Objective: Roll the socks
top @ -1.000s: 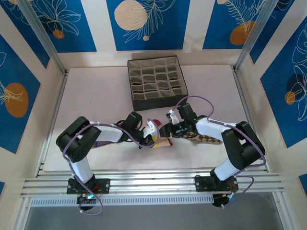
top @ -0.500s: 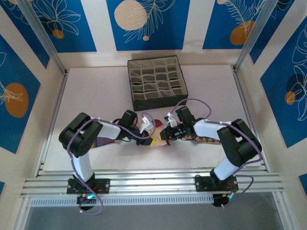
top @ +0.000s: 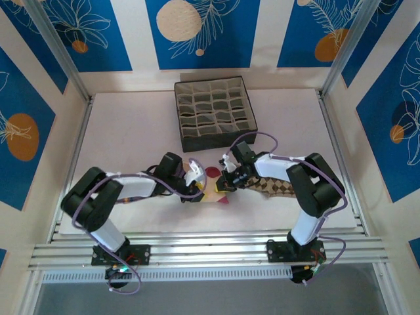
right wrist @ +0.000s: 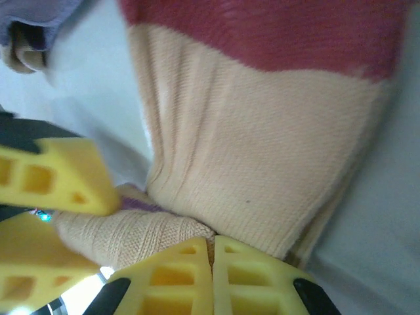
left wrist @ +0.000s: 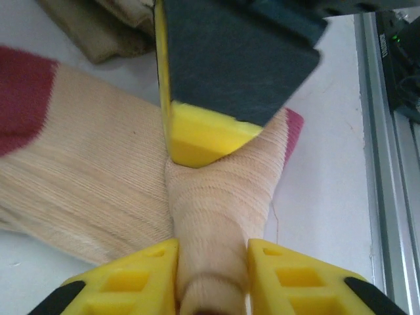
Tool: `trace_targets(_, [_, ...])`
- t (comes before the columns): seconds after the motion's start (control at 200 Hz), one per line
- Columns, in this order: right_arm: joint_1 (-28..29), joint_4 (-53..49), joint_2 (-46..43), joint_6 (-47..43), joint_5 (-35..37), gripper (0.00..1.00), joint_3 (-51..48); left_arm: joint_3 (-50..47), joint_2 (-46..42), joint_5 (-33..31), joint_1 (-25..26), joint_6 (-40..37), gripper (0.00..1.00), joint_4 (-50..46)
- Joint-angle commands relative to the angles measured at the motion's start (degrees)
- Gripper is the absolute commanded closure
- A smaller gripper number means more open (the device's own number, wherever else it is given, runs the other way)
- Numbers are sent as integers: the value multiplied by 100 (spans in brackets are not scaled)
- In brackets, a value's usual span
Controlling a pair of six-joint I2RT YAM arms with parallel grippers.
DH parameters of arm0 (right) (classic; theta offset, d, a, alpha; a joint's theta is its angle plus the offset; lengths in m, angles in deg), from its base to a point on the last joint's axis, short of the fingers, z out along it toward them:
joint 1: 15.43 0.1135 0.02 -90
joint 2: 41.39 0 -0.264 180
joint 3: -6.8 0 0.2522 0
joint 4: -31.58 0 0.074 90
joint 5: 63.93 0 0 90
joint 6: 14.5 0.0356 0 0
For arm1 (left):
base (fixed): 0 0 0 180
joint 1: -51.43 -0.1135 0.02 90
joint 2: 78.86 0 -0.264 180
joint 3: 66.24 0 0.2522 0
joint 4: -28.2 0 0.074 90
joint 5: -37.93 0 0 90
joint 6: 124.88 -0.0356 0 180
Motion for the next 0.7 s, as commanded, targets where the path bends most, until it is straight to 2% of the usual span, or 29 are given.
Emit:
trace_targets(0.0, [-9,-913,304,-49,470,100,-38,-153,-681,-542,283,-1108,69,-442])
trace_targets(0.13, [34,-1034,372,-175,410,100,128,-357,-1231,-1527,820,-1865,66,-371])
trace_targets(0.23, [51,-1155,421,-258,348,100,255,-641,-1492,-2560,1406,-2475,61,110])
trace_targets(0.32, [47,-1213,437,-308,336,100,300,-782,-1467,-3172,1728,-2793,58,513])
trace_targets(0.695, [44,-1275,528,-522,145,100,353,-479,-306,-3659,2121,-3211,54,779])
